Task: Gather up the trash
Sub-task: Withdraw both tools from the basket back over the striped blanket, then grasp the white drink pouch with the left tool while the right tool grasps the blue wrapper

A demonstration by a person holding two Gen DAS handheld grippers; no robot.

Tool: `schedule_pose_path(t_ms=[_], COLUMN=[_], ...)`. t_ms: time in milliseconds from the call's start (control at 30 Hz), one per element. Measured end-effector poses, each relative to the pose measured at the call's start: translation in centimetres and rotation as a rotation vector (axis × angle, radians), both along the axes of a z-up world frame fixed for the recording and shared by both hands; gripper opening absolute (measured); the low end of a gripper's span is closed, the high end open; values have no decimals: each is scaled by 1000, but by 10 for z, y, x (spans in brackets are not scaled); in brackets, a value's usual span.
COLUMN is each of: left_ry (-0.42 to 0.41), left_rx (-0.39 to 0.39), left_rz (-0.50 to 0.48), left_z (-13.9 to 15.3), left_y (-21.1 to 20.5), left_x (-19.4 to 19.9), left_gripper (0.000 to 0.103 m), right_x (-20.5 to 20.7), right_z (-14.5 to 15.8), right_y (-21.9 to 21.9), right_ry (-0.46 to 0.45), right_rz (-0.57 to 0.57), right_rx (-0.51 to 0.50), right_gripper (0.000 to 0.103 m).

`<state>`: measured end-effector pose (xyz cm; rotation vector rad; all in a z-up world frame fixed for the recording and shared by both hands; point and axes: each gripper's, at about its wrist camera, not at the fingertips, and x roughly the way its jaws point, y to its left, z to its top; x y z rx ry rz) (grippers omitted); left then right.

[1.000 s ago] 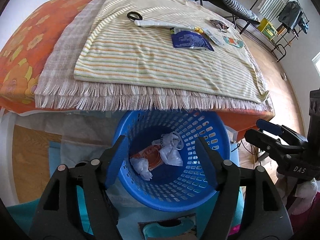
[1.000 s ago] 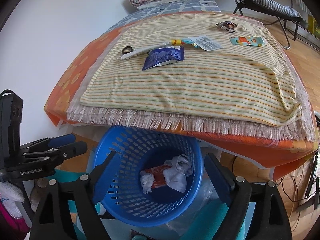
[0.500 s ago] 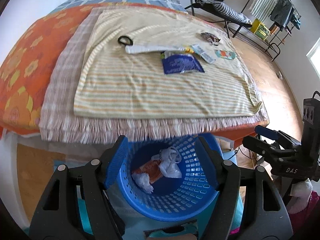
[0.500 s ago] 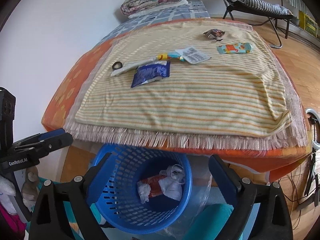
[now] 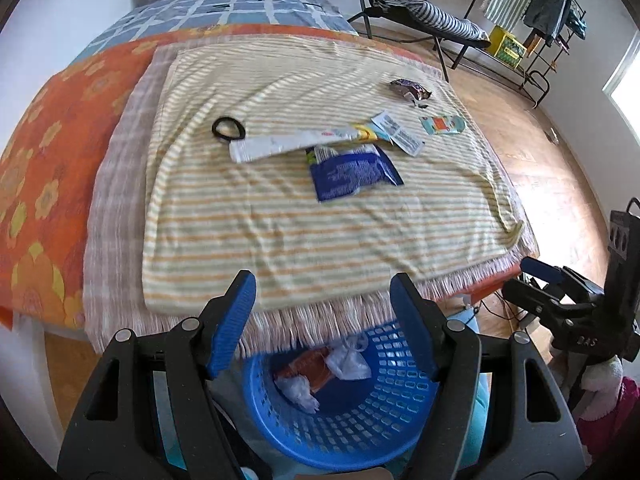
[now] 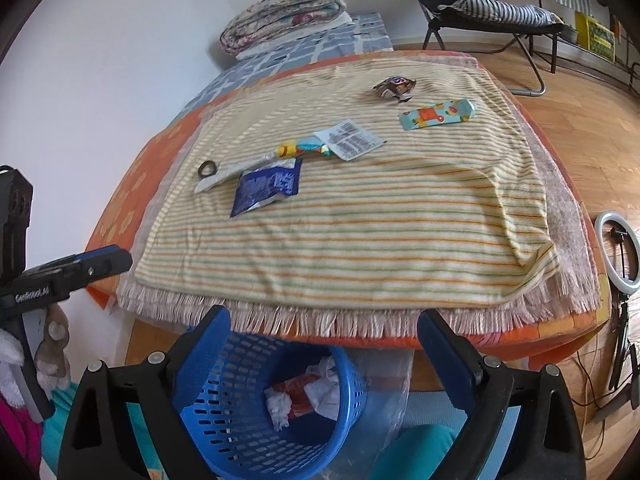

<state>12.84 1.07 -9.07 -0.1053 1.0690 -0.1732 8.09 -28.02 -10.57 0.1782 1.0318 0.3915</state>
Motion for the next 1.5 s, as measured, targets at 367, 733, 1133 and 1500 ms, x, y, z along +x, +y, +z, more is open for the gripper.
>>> schedule_pose_path(t_ms=[367, 733, 1133, 1500], left_ry=[3, 35, 99, 123], left_rx=[37, 76, 121, 115], left_rz=[-63, -128, -226, -183], left_z=[-2, -27, -61, -77], left_y=[-4, -16, -41, -34], left_x=[68, 142, 182, 205], left_gripper=[72, 72, 72, 72], right_x=[26, 52, 77, 89], right_z=[-8, -21, -40, -48], right_y=[9, 45, 64, 75], right_ry=[42, 75, 122, 145], right_rz=[16, 70, 77, 76], right_rx=[51, 85, 121, 144], right_gripper=[96, 96, 93, 88])
